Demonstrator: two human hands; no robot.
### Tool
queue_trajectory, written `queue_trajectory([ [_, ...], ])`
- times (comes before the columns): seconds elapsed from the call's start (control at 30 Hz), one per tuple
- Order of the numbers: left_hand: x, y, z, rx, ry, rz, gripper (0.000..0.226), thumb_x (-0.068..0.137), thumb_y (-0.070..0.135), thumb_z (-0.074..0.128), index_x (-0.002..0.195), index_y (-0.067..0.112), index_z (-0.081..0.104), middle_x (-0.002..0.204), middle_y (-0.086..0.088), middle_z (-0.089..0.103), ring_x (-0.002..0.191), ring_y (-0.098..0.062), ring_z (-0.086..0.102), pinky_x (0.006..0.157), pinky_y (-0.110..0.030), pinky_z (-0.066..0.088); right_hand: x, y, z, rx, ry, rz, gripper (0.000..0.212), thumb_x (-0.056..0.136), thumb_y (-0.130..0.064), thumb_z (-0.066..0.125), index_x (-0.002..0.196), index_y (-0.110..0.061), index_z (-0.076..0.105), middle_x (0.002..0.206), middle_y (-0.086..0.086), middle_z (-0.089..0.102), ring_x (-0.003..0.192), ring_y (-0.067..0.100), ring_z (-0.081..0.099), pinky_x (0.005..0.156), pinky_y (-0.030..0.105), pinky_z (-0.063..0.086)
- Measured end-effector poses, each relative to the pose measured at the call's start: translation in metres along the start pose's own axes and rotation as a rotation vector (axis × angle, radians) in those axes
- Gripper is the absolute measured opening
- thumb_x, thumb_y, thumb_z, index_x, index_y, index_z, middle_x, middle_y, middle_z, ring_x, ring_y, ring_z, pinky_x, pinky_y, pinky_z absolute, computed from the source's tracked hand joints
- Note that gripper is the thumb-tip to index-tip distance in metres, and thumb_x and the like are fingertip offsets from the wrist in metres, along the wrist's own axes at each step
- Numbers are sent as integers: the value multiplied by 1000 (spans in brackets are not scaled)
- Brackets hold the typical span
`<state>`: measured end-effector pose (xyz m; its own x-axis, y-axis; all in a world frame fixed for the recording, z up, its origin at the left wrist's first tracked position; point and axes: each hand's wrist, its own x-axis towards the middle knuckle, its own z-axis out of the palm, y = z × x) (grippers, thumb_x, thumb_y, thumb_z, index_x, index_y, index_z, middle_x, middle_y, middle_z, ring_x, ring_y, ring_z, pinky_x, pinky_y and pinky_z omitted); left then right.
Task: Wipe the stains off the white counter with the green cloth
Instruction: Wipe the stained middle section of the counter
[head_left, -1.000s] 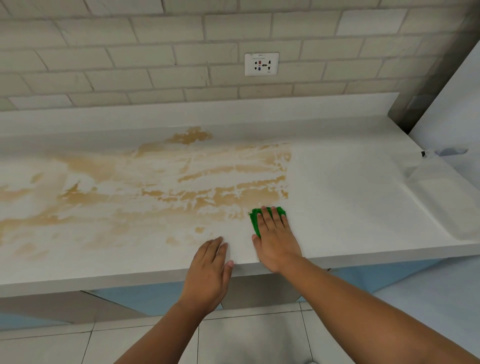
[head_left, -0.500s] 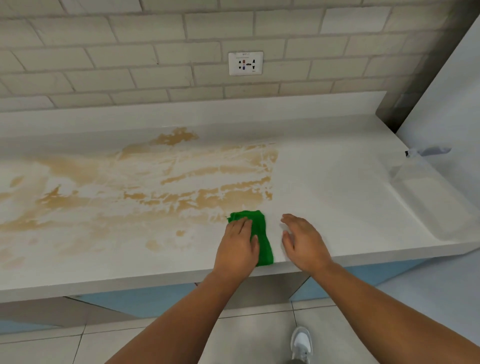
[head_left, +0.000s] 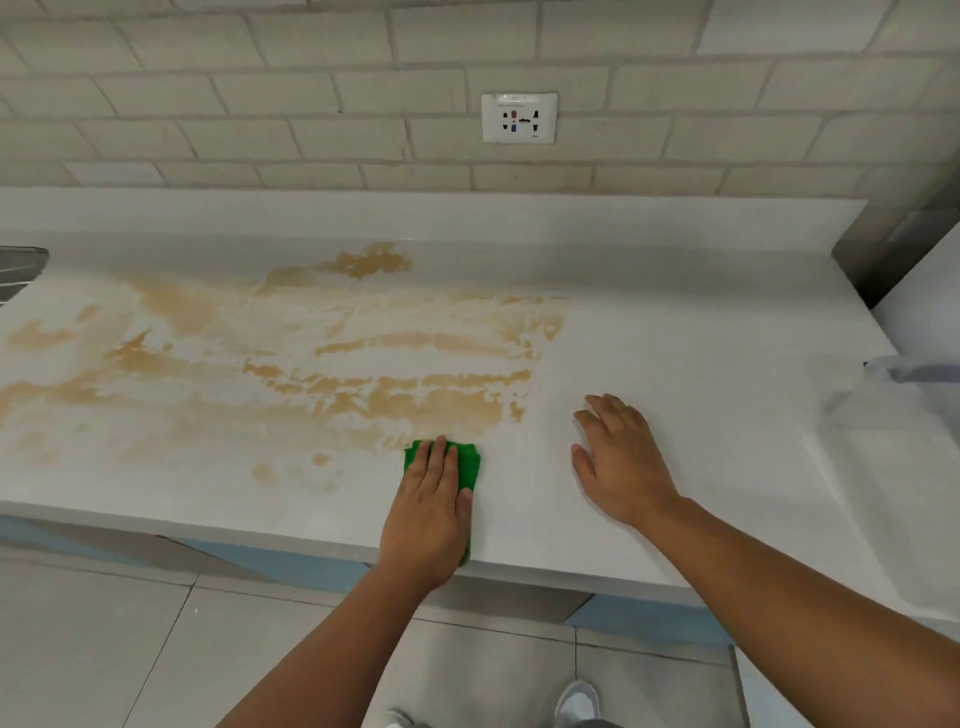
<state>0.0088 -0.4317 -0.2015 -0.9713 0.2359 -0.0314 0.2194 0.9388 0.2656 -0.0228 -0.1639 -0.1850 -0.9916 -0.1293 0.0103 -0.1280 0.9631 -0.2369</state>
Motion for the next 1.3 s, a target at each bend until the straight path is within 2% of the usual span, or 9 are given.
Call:
queue_trajectory([
  [0.13, 9, -11, -2, 9, 17, -99, 72, 94, 51, -3, 156, 16, 6, 163, 4, -6, 150, -16, -11, 119, -29, -8, 12, 14, -2, -68, -47, -22, 60, 100, -43, 29, 151, -11, 31, 162, 12, 17, 151, 29, 7, 123, 45, 2],
  [0.2, 12, -16, -3, 21, 16, -132, 70, 94, 48, -2, 156, 17, 7, 163, 4, -3, 150, -16, -9, 120, -31, -7, 15, 19, -2, -68, -68, -39, 61, 101, -44, 30, 152, -11, 26, 163, 12, 13, 151, 29, 2, 122, 45, -1],
  [0.33, 17, -25, -9, -9, 36, -217, 63, 98, 39, 8, 156, 13, 11, 164, 0, 1, 151, -19, -4, 121, -34, -3, 16, 25, -3, -46, -34, -72, 68, 95, -48, 19, 150, -10, 33, 160, 10, 26, 151, 27, 10, 122, 47, 7],
  [0.47, 27, -33, -9, -8, 55, -290, 55, 104, 28, 20, 155, 6, 13, 164, -8, 4, 151, -24, -1, 123, -39, 2, 12, 30, 0, -45, -27, -66, 73, 93, -51, 15, 151, -10, 32, 161, 11, 21, 151, 27, 10, 122, 47, 9],
  [0.63, 51, -35, -11, 1, 58, -328, 55, 104, 25, 20, 154, 3, 11, 163, -11, 2, 151, -24, -3, 123, -36, 0, 6, 35, 7, -2, -14, -12, 75, 93, -53, 14, 150, -8, 32, 162, 11, 19, 151, 26, 9, 122, 46, 10],
  [0.77, 75, -32, -11, 20, 42, -302, 55, 104, 26, 18, 154, 4, 9, 163, -10, 1, 151, -23, -5, 123, -36, 0, 7, 37, 11, 0, -14, -23, 75, 94, -52, 13, 151, -7, 31, 162, 10, 19, 151, 25, 10, 123, 43, 10],
  [0.97, 103, -20, -12, -21, 54, -188, 53, 105, 26, 22, 154, 6, 15, 163, -8, 7, 151, -21, 0, 123, -35, 3, 8, 35, 12, -49, -52, -15, 79, 91, -55, 4, 154, -10, 22, 164, 8, 10, 152, 24, 1, 123, 42, 3],
  [1.17, 128, 4, -7, -78, 59, -56, 51, 105, 23, 26, 154, 9, 21, 163, -5, 13, 151, -20, 5, 122, -32, 4, 7, 37, 13, -40, -57, -18, 75, 95, -54, 8, 155, -11, 18, 165, 7, 5, 152, 22, -4, 123, 41, -1],
  [1.3, 133, 22, 0, -106, 69, 14, 49, 106, 24, 26, 153, 12, 24, 162, -2, 15, 150, -17, 8, 122, -28, 4, 7, 37, 13, -28, -48, -19, 74, 96, -54, 9, 154, -10, 20, 164, 7, 8, 152, 22, -2, 123, 42, 1],
])
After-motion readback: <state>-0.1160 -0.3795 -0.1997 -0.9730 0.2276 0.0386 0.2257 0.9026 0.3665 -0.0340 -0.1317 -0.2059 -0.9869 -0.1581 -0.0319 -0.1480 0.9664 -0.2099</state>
